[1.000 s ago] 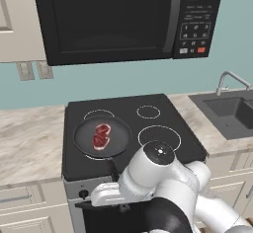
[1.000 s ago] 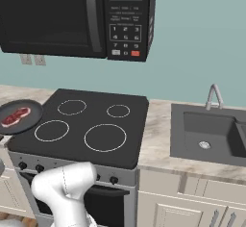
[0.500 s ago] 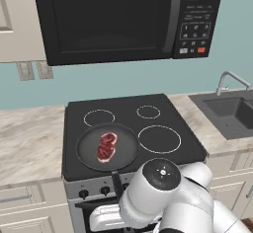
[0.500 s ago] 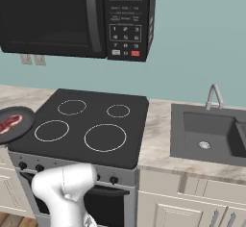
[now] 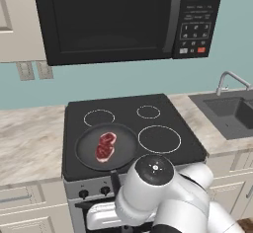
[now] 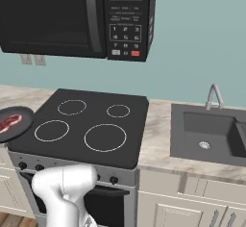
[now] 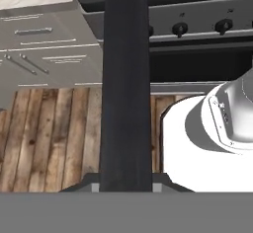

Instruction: Pick up the pan with the steak in it and place it on the dining table. Then place the steak on the plate.

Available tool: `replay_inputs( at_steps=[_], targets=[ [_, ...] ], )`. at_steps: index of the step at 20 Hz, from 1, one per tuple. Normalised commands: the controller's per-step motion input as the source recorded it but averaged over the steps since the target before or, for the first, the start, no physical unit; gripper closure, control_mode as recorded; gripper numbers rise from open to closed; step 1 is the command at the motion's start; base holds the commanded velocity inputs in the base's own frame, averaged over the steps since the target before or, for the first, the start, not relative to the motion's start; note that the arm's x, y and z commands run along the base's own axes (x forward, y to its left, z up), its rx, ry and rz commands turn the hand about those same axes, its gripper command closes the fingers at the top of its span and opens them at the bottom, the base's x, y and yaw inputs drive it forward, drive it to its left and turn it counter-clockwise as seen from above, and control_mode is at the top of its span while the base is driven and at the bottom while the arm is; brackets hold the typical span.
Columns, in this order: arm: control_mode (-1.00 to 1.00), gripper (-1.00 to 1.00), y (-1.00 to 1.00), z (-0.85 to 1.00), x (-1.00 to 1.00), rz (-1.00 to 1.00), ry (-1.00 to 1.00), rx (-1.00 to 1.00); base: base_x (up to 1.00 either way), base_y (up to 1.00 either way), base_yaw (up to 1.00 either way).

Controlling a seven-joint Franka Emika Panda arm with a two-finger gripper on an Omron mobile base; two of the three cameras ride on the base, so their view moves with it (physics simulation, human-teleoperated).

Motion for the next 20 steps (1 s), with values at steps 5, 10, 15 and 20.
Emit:
replay_inputs(
  at_steps=[5, 10, 15, 20],
  targets=[
    [1.00, 1.00, 0.00, 0.00, -0.01, 0.00, 0.00, 0.00, -0.42, 0.00, 0.01],
    [1.00, 1.00, 0.00, 0.00, 0.00, 0.00, 0.00, 0.00, -0.90, 0.00, 0.13],
    [1.00, 1.00, 0.00, 0.00, 0.00, 0.00, 0.00, 0.00, -0.76, 0.00, 0.15],
    [1.00, 1.00, 0.00, 0.00, 0.00, 0.00, 0.00, 0.00, -0.55, -0.01, 0.26]
  ],
)
